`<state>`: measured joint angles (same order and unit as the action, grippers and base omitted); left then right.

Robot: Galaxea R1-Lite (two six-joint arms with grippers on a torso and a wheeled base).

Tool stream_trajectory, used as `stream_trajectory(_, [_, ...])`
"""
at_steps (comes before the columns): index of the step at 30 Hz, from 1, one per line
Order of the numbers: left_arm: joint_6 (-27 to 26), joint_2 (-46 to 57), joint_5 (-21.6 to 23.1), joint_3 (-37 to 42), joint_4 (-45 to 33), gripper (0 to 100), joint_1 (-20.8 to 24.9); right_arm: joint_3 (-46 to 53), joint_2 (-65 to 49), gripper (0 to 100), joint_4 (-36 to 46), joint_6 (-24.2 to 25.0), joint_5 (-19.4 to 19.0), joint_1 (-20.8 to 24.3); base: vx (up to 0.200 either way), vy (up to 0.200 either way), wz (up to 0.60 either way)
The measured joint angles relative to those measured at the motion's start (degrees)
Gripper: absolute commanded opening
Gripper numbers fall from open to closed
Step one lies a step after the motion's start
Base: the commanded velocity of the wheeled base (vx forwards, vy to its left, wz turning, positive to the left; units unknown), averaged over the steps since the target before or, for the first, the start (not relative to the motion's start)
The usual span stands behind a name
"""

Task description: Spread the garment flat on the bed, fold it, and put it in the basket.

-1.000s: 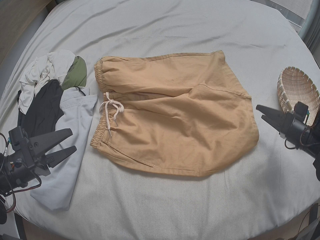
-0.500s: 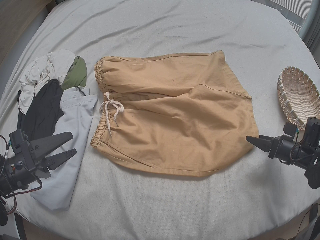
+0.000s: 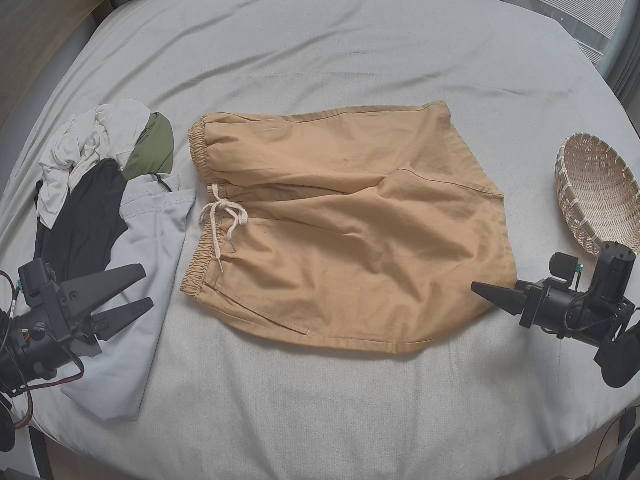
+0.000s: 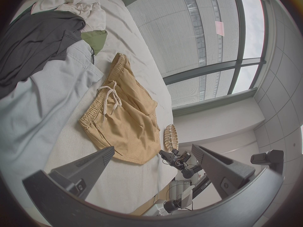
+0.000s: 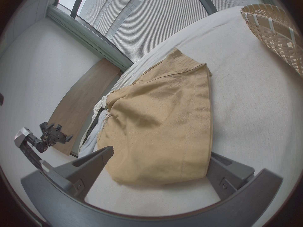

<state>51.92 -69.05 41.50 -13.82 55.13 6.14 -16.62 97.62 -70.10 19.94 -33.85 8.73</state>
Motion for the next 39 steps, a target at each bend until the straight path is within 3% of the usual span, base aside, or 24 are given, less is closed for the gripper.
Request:
stream_trajectory(9, [-0.2, 0.1, 0.0, 0.0, 0.0, 100, 0.0, 5.0, -10.6, 100, 4.0, 4.7, -3.8, 1.4, 0.000, 0.000, 0.00])
stream_trajectory(16, [-0.6, -0.8, -0.2, -0.1, 0.0, 100, -0.7, 5.0, -20.7, 100, 20.5, 6.5, -4.3, 0.7, 0.000, 0.000, 0.00])
stream_trajectory(20, [-2.1, -2.3, -0.3, 0.1, 0.0, 100, -1.6, 4.0, -24.6, 100, 24.9, 6.4, -4.3, -2.2, 0.000, 0.000, 0.00])
stream_trajectory(28, [-13.8, -10.3, -2.1, 2.4, 0.0, 100, -3.2, 3.2, -28.1, 100, 29.1, 4.1, -4.0, -12.7, 0.000, 0.000, 0.00])
stream_trajectory(39, [-14.6, -20.8, -8.5, -2.5, 1.1, 100, -2.5, 4.9, -29.2, 100, 29.1, 3.5, -4.1, -14.5, 0.000, 0.000, 0.00])
